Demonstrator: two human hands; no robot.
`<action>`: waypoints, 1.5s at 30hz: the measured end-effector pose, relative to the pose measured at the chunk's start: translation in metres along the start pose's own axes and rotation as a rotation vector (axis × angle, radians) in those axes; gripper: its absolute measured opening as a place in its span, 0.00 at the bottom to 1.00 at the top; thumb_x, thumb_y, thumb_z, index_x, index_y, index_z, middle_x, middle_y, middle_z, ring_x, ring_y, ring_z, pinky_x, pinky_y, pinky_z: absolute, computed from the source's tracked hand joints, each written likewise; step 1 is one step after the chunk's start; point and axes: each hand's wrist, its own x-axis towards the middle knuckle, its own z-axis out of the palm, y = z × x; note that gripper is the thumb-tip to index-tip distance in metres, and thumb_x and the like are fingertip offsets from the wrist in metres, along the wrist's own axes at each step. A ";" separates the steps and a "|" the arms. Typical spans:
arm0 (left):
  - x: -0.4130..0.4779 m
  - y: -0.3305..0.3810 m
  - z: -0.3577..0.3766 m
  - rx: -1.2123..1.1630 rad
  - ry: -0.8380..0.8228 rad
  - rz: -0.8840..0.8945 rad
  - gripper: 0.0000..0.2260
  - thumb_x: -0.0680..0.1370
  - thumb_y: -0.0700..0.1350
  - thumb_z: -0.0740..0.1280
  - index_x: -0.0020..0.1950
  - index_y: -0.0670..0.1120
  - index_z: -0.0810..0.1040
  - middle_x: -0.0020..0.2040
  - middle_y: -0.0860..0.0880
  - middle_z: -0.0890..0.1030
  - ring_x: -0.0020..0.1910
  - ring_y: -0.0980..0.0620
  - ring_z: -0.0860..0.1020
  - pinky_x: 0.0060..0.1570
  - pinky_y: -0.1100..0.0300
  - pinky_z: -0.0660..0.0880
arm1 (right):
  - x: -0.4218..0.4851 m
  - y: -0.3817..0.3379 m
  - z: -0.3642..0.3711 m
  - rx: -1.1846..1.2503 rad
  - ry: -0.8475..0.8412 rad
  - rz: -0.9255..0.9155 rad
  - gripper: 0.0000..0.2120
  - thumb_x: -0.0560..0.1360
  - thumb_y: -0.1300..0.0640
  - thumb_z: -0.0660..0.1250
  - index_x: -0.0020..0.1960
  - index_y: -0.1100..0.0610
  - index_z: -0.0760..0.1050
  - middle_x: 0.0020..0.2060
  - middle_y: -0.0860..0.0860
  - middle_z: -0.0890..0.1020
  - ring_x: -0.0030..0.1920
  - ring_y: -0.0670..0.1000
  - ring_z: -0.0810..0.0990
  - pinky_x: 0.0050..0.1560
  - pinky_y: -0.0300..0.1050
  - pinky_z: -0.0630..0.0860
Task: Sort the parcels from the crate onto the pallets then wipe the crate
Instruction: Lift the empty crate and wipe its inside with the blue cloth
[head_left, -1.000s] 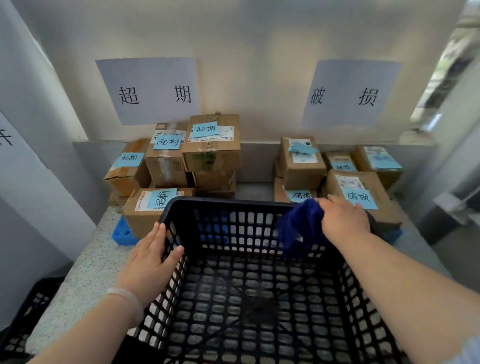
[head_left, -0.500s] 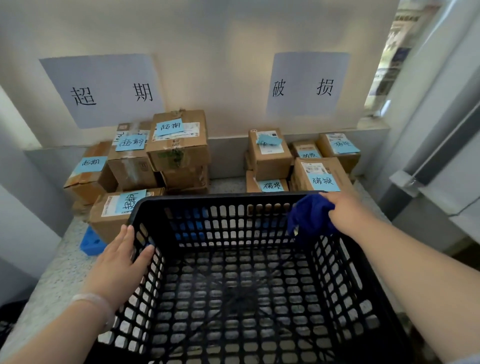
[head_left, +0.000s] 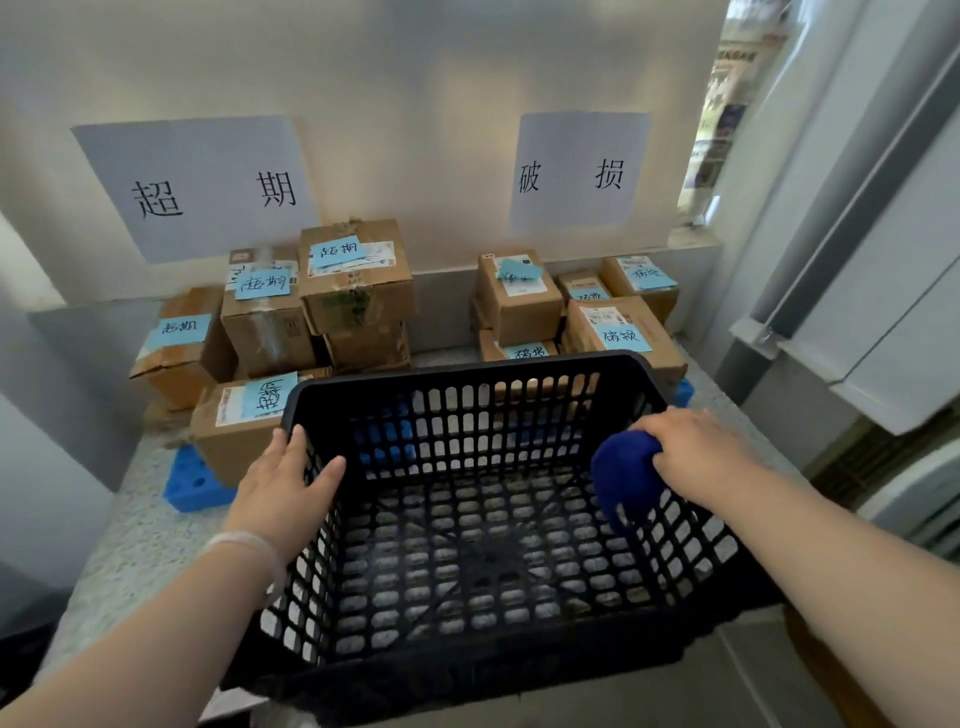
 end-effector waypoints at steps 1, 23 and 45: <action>0.001 0.000 -0.001 0.012 -0.022 0.005 0.33 0.81 0.63 0.54 0.82 0.51 0.48 0.82 0.50 0.46 0.80 0.47 0.48 0.78 0.50 0.49 | -0.004 -0.010 -0.003 0.094 -0.008 0.026 0.20 0.77 0.61 0.59 0.64 0.42 0.72 0.63 0.51 0.75 0.63 0.57 0.73 0.62 0.52 0.71; -0.063 0.057 0.012 -1.084 -0.260 0.054 0.09 0.80 0.48 0.68 0.60 0.52 0.77 0.54 0.47 0.84 0.54 0.47 0.82 0.58 0.46 0.77 | -0.047 -0.141 0.003 1.319 -0.256 -0.085 0.25 0.72 0.57 0.75 0.66 0.48 0.71 0.60 0.51 0.79 0.59 0.53 0.80 0.62 0.55 0.77; -0.060 0.066 -0.086 -0.885 0.006 0.244 0.06 0.83 0.50 0.61 0.51 0.54 0.78 0.49 0.48 0.82 0.49 0.49 0.78 0.54 0.50 0.75 | -0.076 -0.155 -0.096 0.636 0.230 -0.321 0.08 0.79 0.49 0.67 0.57 0.46 0.74 0.45 0.39 0.76 0.46 0.40 0.74 0.39 0.31 0.66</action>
